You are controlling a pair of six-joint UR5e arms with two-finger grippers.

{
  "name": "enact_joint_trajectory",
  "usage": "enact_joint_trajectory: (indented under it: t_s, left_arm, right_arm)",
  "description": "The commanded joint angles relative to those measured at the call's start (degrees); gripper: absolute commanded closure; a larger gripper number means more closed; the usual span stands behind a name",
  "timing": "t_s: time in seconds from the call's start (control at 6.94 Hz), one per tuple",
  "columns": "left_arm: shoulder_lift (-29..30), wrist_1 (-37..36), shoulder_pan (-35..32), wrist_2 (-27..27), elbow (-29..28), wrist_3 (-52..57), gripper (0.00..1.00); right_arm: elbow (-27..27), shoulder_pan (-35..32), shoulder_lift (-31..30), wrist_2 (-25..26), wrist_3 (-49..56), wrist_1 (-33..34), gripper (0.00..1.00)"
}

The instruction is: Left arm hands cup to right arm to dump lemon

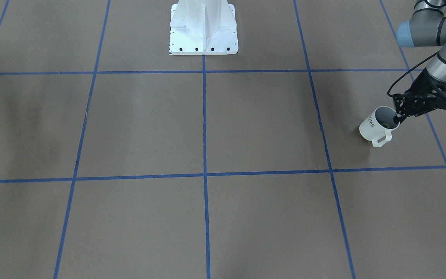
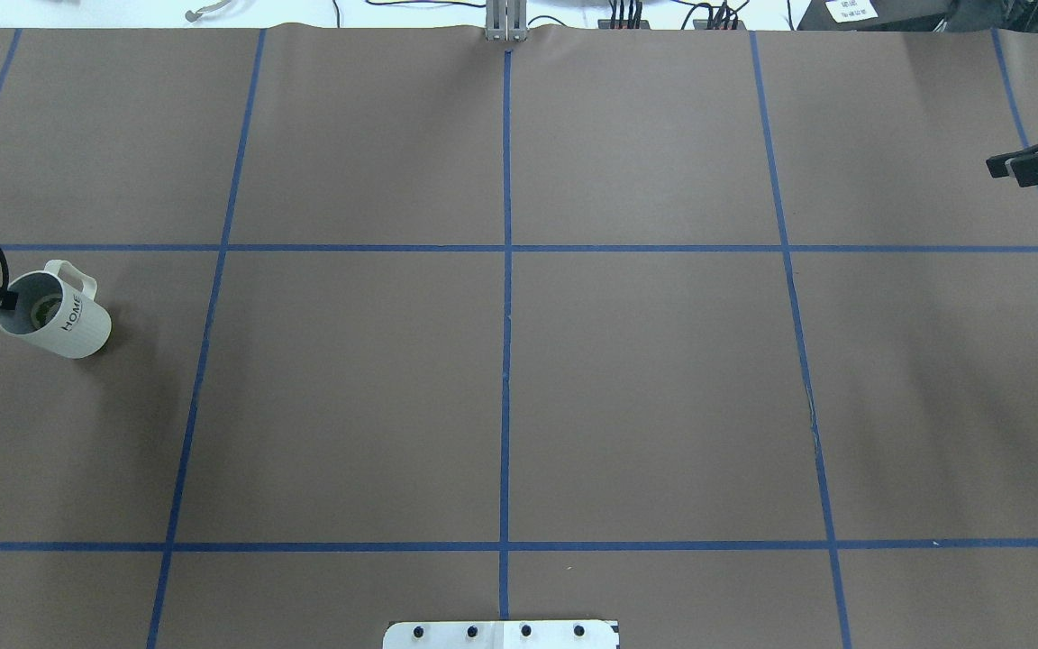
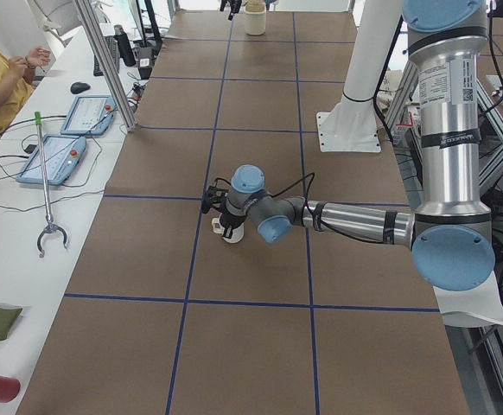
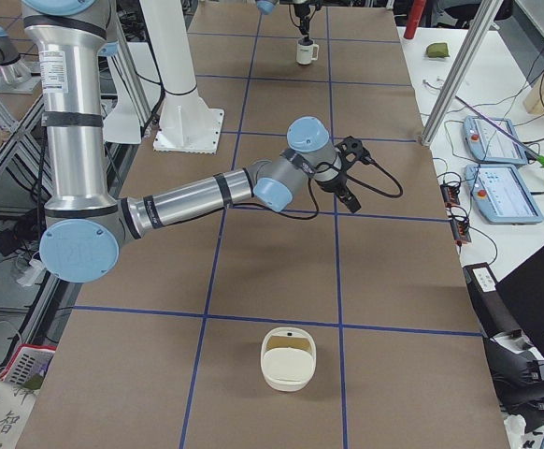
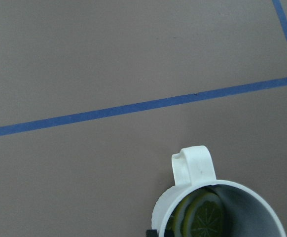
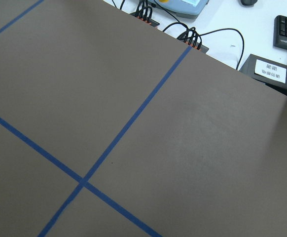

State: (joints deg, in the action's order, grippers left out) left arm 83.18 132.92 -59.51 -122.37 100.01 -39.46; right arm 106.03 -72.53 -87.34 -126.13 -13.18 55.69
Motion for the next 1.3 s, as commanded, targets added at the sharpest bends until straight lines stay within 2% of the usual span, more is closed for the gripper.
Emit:
enact_joint_trajectory:
  t_s: [0.0, 0.14, 0.29, 0.43, 0.72, 0.86, 1.15]
  left_arm:
    - [4.3, -6.5, -4.9, -4.7, 5.3, -1.0, 1.00]
    - [8.8, -13.7, -4.9, -4.6, 8.2, -1.1, 1.00]
    - [14.6, -19.0, -4.9, -4.6, 8.6, -2.9, 1.00]
    - [21.1, -22.3, -4.9, -4.6, 8.5, -9.4, 1.00]
    - [32.1, -28.3, -3.9, -4.8, 7.8, -17.2, 1.00]
    - [36.2, -28.6, -1.6, -4.8, 7.2, -21.4, 1.00]
    - [44.9, -28.4, 3.1, -4.3, 2.1, -29.2, 1.00]
  right_arm:
    - [-1.3, 0.8, 5.5, 0.1, 0.0, -1.3, 0.00]
    - [-3.9, 2.3, 10.4, 0.2, 0.0, -1.4, 0.00]
    - [-5.9, 4.6, 15.3, 2.0, -0.4, -1.4, 0.00]
    - [-5.9, 7.5, 17.5, 7.9, -0.5, -1.5, 0.00]
    - [-5.9, 17.8, 23.8, 23.6, -0.5, -2.1, 0.00]
    - [-5.6, 22.7, 25.6, 31.7, -0.5, -2.2, 0.01]
    - [-5.8, 29.2, 29.8, 42.4, -0.6, -2.8, 0.00]
